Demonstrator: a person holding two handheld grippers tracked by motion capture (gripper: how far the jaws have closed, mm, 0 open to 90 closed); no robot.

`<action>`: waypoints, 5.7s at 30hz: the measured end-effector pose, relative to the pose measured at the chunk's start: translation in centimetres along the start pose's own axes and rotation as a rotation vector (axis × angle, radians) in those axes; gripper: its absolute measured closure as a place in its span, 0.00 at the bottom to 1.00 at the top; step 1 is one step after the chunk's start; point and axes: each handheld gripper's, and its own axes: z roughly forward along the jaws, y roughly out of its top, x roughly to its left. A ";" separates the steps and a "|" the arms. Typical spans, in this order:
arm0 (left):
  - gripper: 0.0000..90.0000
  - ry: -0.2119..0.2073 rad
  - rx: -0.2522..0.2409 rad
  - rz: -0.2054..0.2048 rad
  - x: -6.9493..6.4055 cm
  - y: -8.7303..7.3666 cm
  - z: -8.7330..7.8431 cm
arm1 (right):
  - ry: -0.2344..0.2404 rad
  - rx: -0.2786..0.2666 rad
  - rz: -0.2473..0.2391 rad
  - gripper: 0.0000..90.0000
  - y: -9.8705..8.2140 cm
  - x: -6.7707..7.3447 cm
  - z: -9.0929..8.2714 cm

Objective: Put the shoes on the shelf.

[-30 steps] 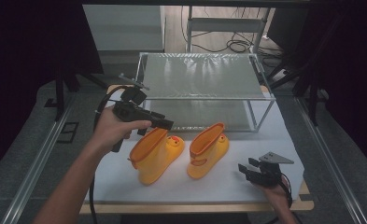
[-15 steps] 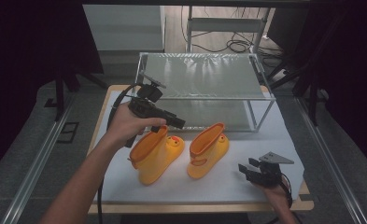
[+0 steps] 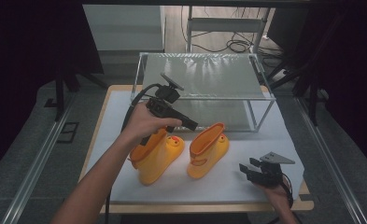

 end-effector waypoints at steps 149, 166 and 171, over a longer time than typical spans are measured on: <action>0.48 0.131 -0.067 0.019 0.4 -8.2 -3.2 | -0.048 -0.001 0.017 0.48 -0.2 -0.7 -0.5; 0.39 0.132 0.073 -0.013 1.6 -8.5 -0.9 | -0.047 0.004 0.018 0.48 -0.2 -0.6 -0.3; 0.40 0.173 0.116 -0.017 1.7 -8.2 0.5 | -0.047 0.004 0.019 0.48 -0.2 -0.6 -0.3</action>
